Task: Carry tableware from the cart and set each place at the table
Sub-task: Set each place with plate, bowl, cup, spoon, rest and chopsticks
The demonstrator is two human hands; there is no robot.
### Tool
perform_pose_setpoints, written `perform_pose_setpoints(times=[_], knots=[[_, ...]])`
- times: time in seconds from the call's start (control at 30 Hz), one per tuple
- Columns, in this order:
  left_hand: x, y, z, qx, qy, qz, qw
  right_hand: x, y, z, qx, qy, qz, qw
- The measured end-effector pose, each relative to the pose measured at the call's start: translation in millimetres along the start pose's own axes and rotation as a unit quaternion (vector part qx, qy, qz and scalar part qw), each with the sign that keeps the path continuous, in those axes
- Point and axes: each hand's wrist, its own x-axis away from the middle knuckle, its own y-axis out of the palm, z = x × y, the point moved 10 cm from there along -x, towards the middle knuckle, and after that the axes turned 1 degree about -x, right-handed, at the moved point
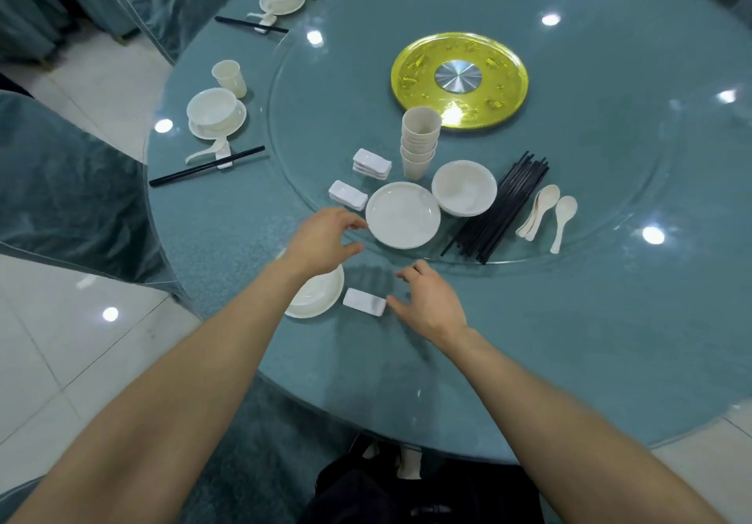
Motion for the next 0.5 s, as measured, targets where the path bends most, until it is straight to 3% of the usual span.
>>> perform_pose_setpoints(times=[0.5], knots=[[-47.2, 92.3, 117.6, -0.008, -0.034, -0.054, 0.998, 16.4, -106.1, 133.3, -0.01, 0.116, 0.126, 0.985]])
